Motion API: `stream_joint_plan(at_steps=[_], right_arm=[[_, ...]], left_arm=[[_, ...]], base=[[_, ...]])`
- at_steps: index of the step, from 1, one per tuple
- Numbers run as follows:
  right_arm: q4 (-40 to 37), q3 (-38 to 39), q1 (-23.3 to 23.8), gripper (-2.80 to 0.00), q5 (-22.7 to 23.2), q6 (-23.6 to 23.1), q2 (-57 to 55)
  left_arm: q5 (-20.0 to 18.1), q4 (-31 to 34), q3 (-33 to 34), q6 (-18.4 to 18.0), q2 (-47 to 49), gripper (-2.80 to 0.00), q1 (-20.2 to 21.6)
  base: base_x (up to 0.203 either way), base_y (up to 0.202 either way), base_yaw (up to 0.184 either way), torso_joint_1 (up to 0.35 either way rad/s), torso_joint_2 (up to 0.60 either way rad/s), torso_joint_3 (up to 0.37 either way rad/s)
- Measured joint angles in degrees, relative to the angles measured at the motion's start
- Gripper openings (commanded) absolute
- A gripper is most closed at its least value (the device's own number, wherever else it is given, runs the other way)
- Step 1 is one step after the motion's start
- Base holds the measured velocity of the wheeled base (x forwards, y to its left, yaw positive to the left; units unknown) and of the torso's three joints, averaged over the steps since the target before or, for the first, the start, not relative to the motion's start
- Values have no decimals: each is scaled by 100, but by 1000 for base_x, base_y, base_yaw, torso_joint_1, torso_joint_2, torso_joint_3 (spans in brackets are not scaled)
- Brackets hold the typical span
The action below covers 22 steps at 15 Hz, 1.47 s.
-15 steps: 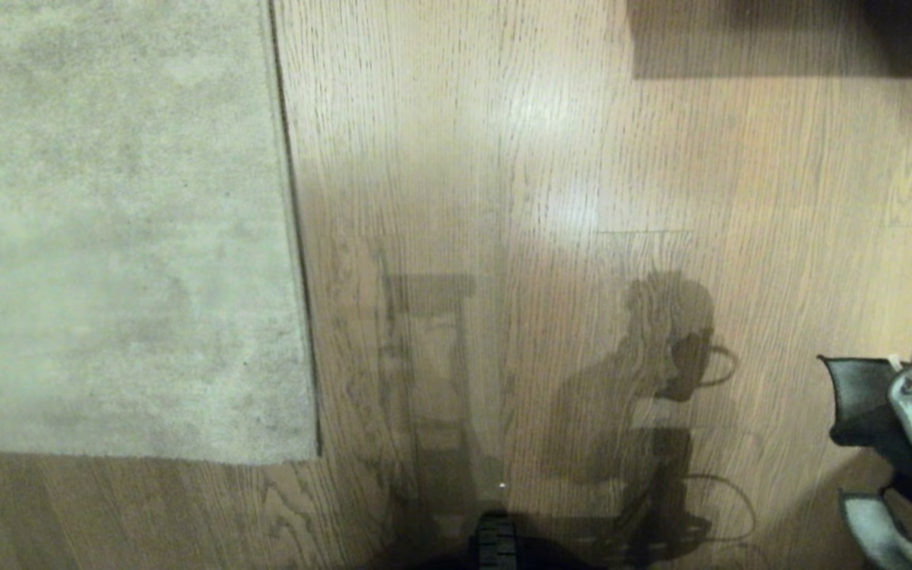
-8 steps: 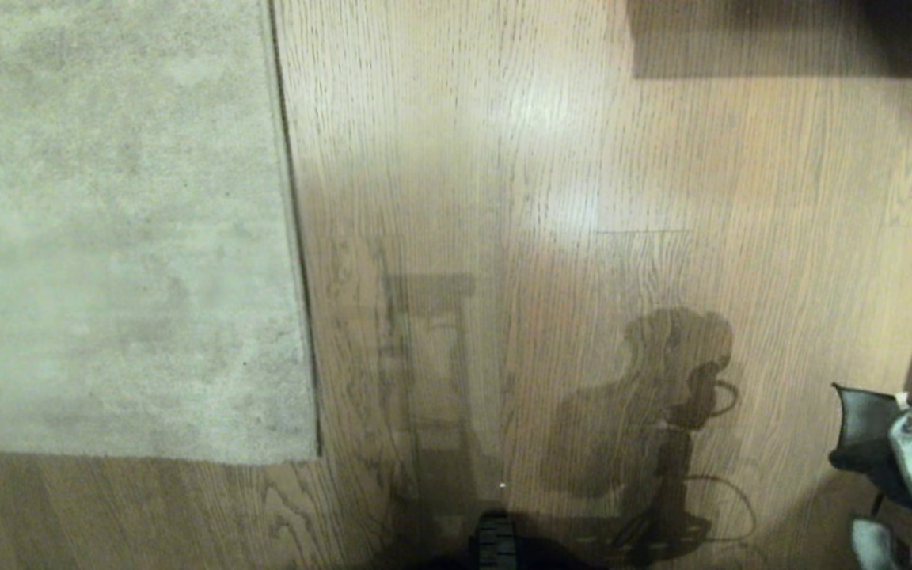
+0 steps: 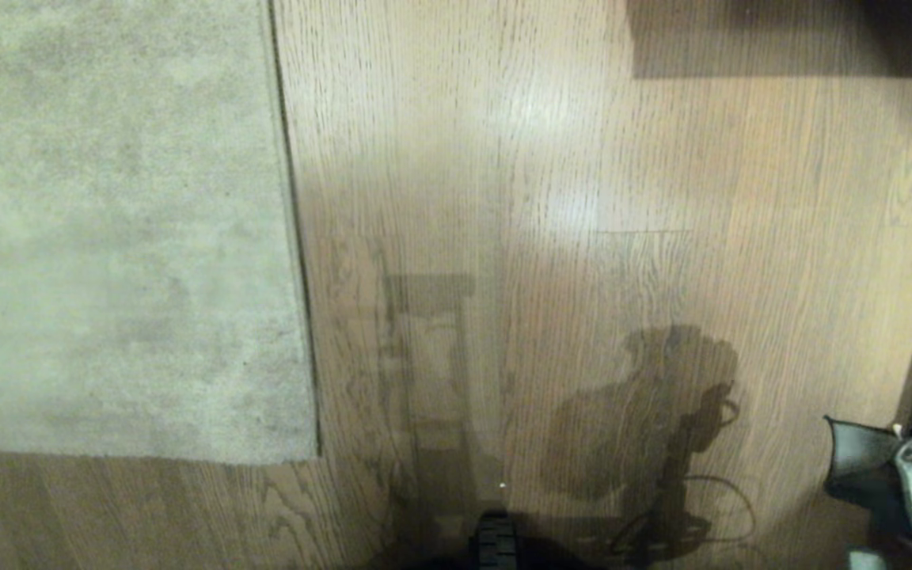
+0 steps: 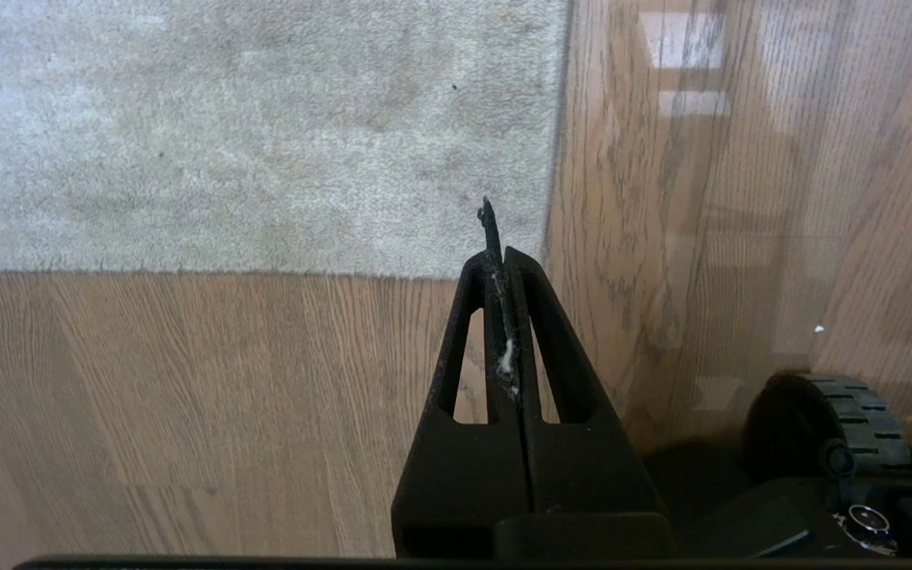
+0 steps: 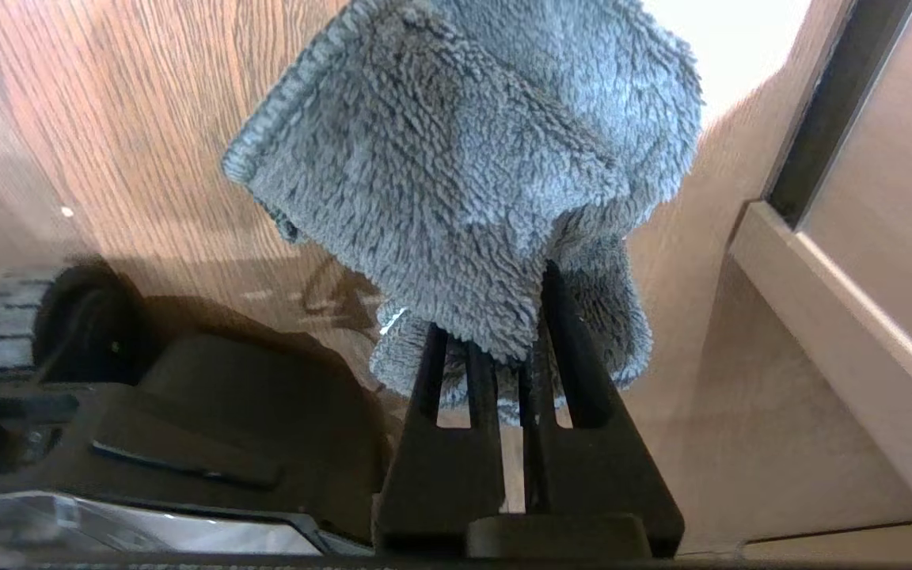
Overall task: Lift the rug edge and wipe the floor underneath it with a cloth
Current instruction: Lift up the carpet
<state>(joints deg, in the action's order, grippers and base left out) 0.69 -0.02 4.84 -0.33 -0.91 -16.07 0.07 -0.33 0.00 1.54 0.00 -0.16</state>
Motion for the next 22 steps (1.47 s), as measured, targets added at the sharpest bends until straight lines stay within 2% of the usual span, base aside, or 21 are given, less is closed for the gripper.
stream_joint_plan(at_steps=[15, 22], right_arm=[[-1, 2, -1, -280, -1, 32, -1], [-3, 2, -304, -280, 0, 36, 273]], left_arm=[[-2, 0, 0, 2, 0, -280, 5], [0, 2, 0, 1, 0, -280, 0]], base=[[0, 0, 0, 0, 0, 0], [0, 0, 0, 0, 0, 0]])
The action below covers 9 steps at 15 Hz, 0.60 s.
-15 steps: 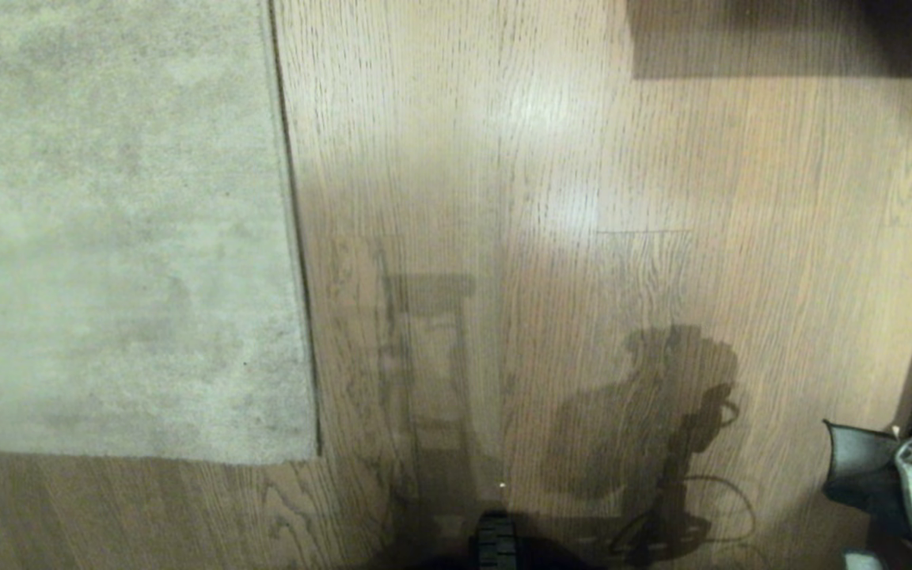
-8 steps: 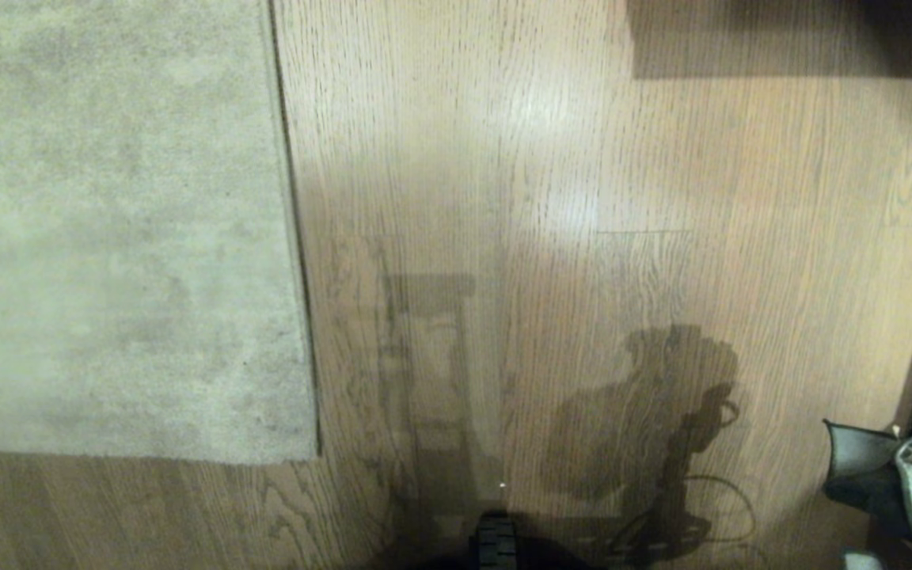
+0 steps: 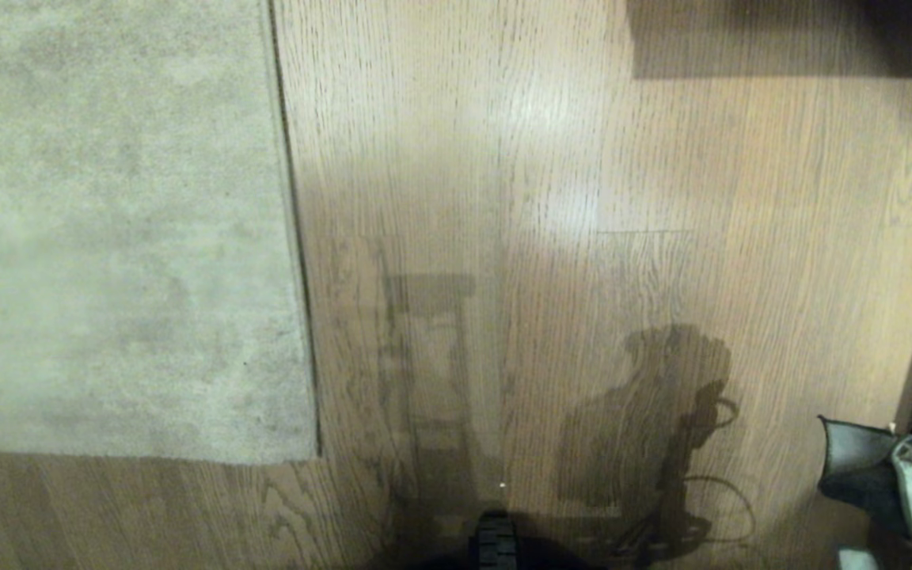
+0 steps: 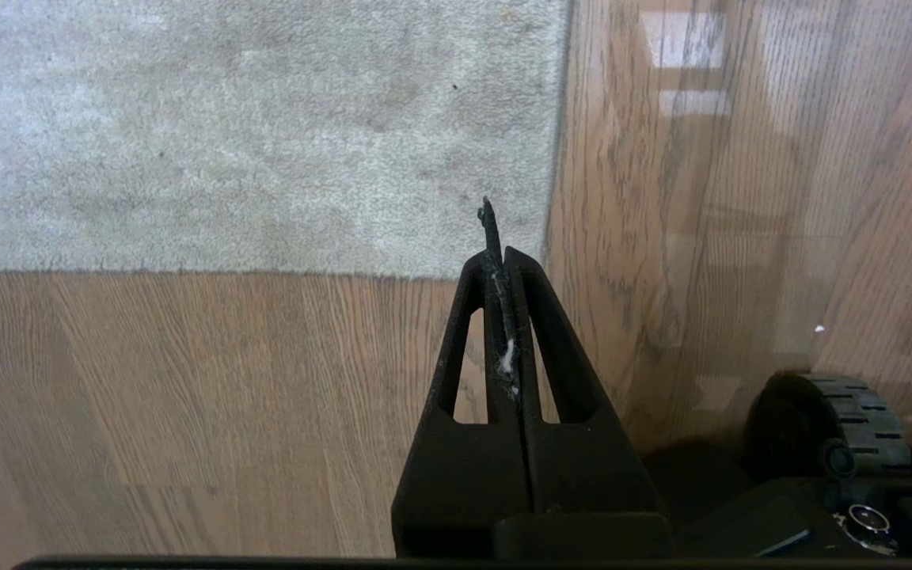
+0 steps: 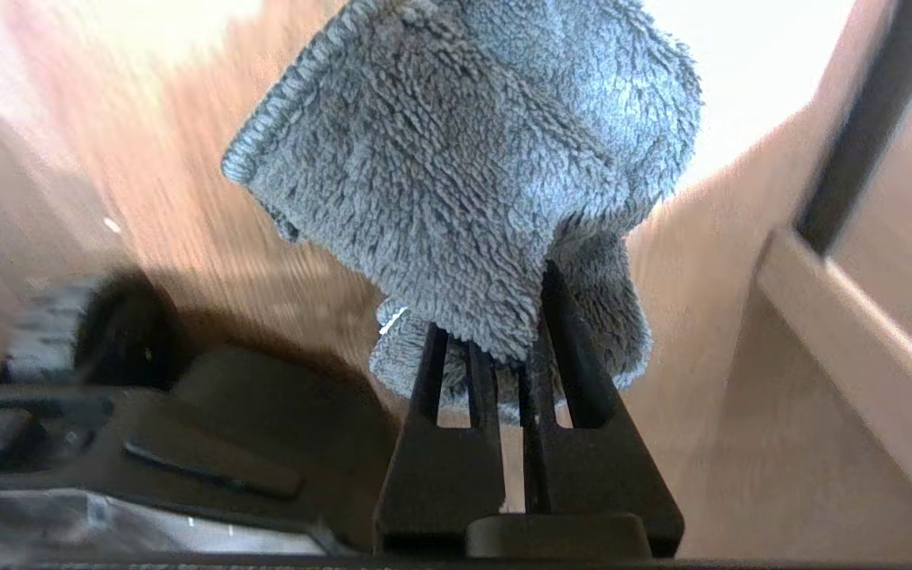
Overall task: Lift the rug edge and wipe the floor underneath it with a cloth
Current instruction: Lift up the carpet
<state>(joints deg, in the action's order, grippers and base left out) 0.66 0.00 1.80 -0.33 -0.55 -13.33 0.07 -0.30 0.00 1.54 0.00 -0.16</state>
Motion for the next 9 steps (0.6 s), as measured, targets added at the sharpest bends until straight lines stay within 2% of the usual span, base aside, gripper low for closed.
stream_joint_plan(at_steps=[5, 9], right_arm=[[0, 0, -185, -280, -2, 27, 1024], [2, 0, -196, -280, -11, 99, 1279]], left_arm=[[-2, 0, 0, 2, 0, -280, -2], [0, -2, 0, 2, 0, -280, 0]], base=[[0, 0, 0, 0, 0, 0], [0, 0, 0, 0, 0, 0]])
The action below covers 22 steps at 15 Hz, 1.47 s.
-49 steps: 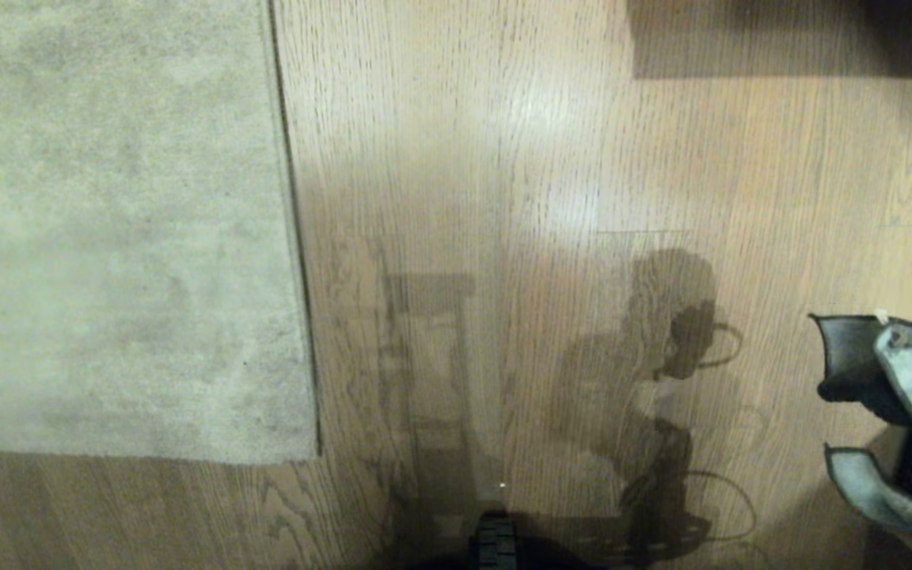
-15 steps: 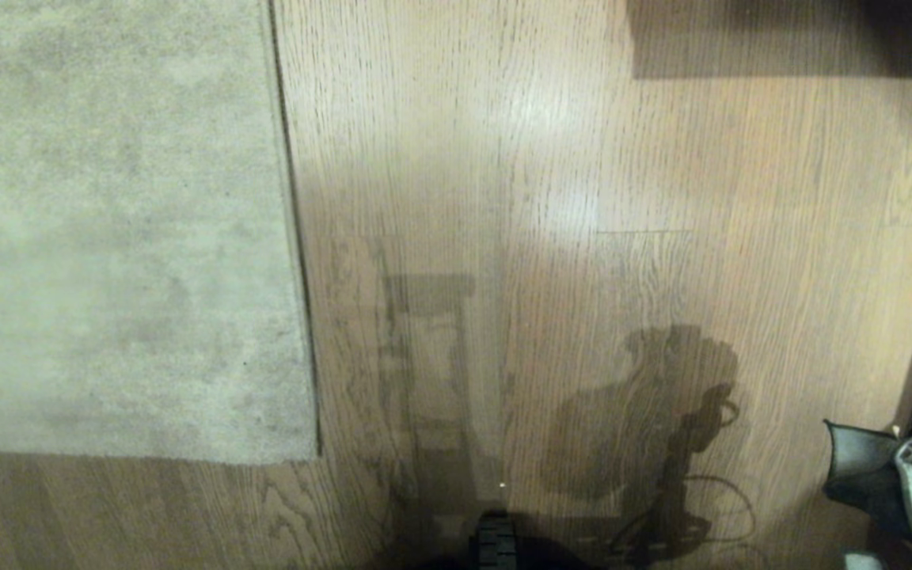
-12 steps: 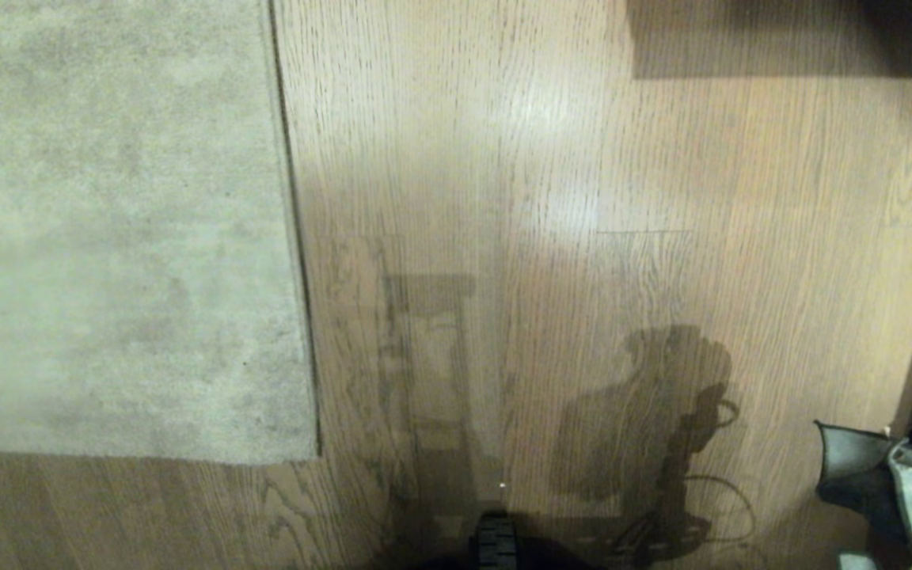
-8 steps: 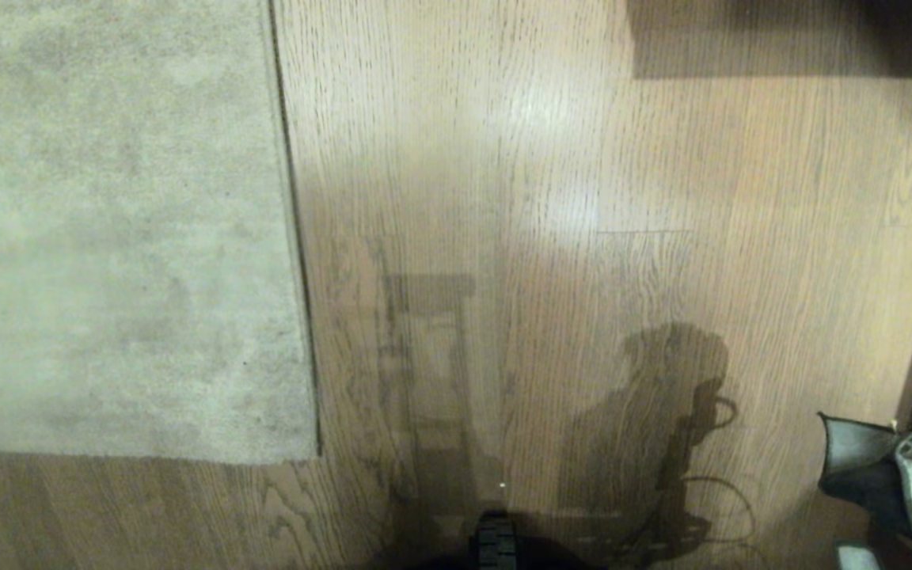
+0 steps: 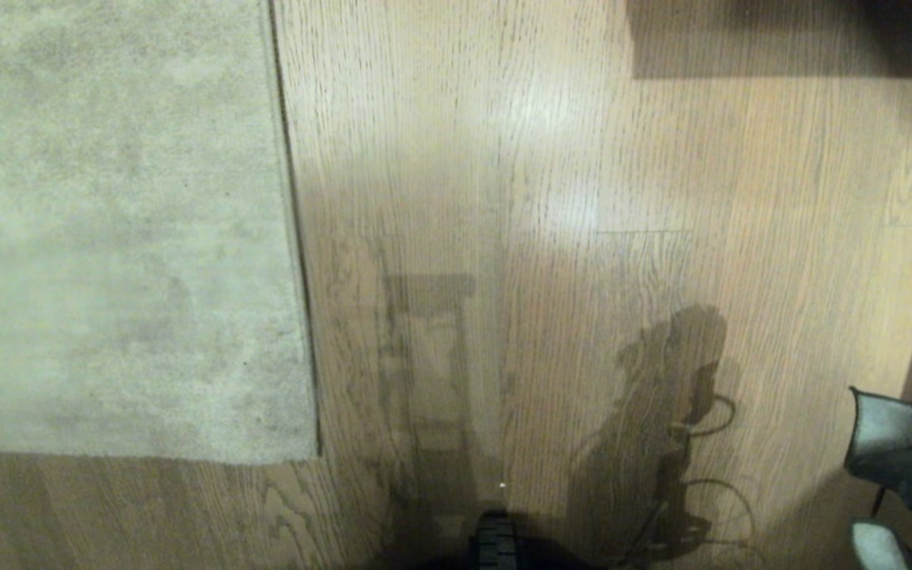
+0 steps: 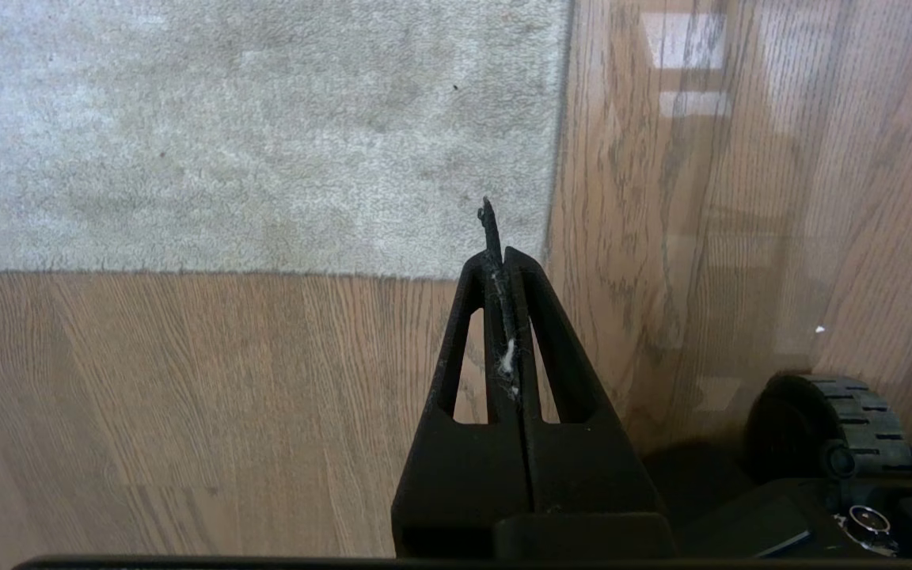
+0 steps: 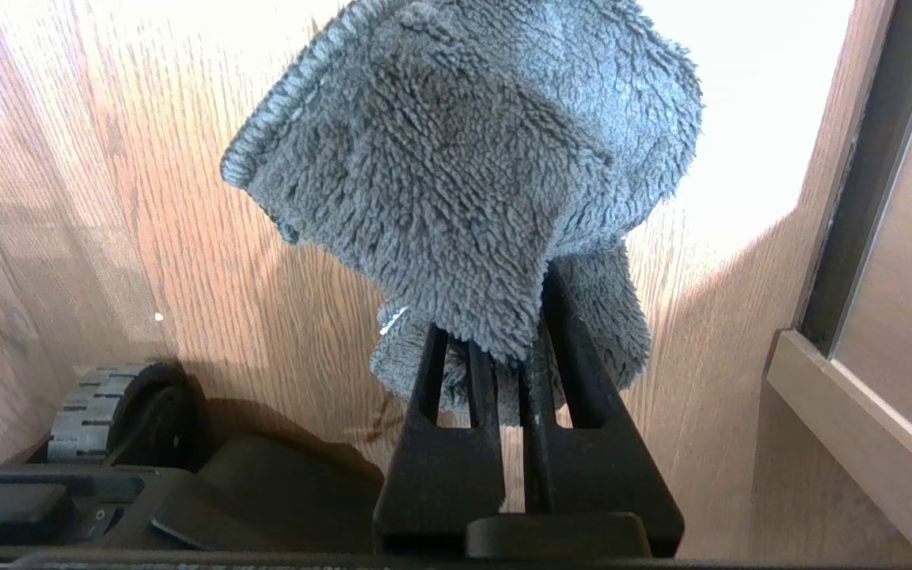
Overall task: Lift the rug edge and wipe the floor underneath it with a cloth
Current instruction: Lift up the carpet
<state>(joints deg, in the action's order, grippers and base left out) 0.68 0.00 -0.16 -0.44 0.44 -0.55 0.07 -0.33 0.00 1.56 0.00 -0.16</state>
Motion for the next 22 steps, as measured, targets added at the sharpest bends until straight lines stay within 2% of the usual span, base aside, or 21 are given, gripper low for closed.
stream_joint_plan(at_steps=[22], right_arm=[[2, 0, -2, -280, 0, -1, 64]], left_arm=[[0, 6, 0, -2, 0, -280, 0]], base=[[0, 0, 0, 0, 0, 0]])
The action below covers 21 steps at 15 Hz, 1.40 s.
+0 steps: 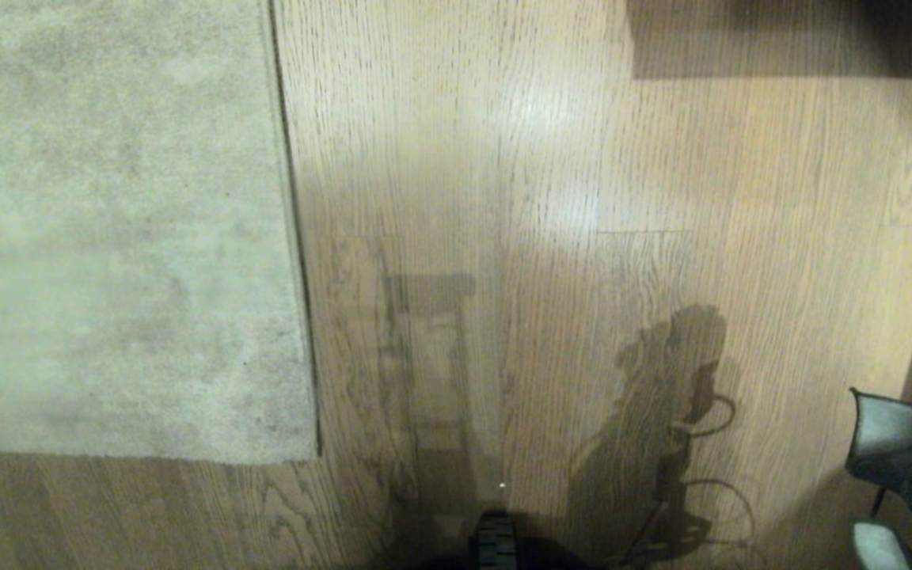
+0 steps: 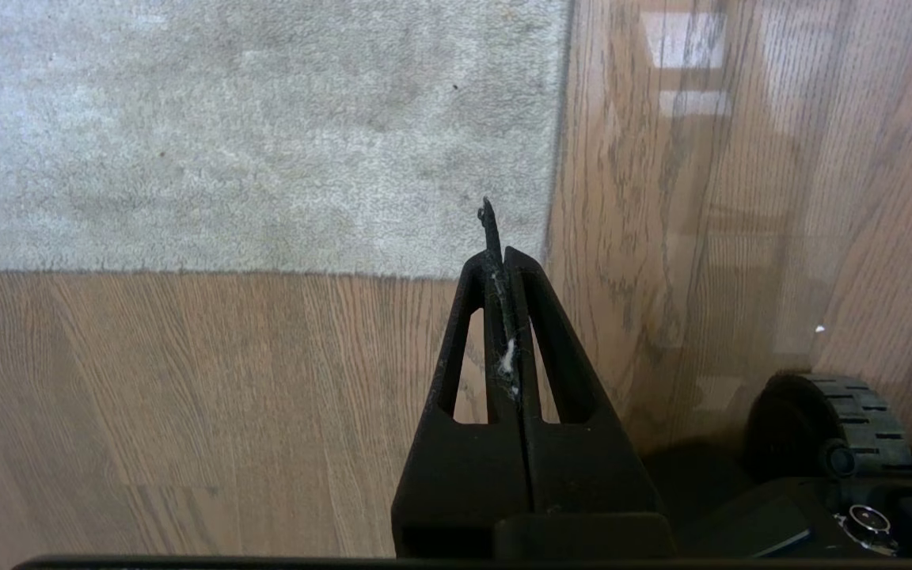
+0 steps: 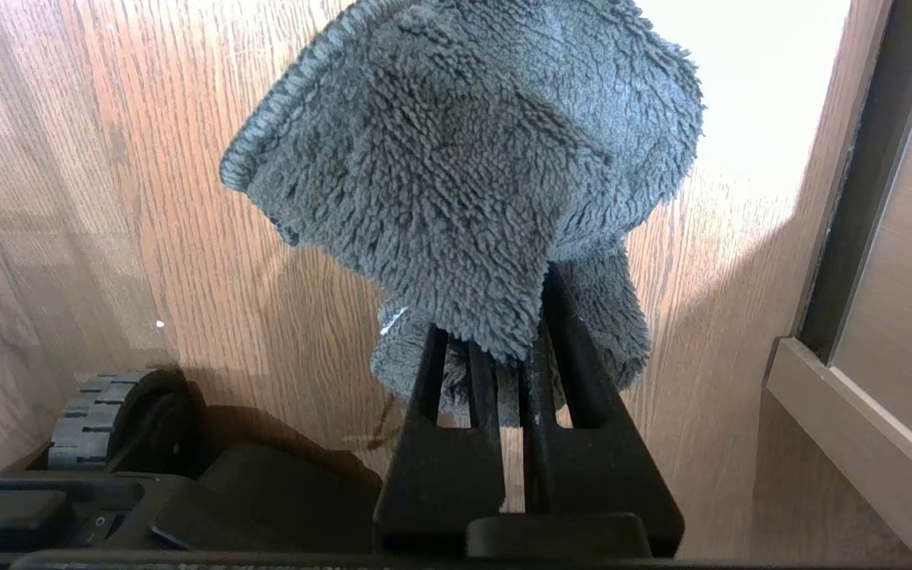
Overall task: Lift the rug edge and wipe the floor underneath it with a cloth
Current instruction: Lift up the carpet
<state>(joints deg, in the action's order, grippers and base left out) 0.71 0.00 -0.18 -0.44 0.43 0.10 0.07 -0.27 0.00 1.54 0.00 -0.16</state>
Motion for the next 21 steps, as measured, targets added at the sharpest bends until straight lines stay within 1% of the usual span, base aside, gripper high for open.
stream_joint_plan(at_steps=[18, 21], right_arm=[[2, 0, 0, -280, 0, 0, -2], [2, 0, 0, -280, 0, 1, -2]], left_arm=[[0, -2, 0, 4, 0, -280, 0], [-7, 193, -46, 0, 16, -280, 0]], base=[[0, 0, 0, 0, 0, 0], [0, 0, 0, 0, 0, 0]])
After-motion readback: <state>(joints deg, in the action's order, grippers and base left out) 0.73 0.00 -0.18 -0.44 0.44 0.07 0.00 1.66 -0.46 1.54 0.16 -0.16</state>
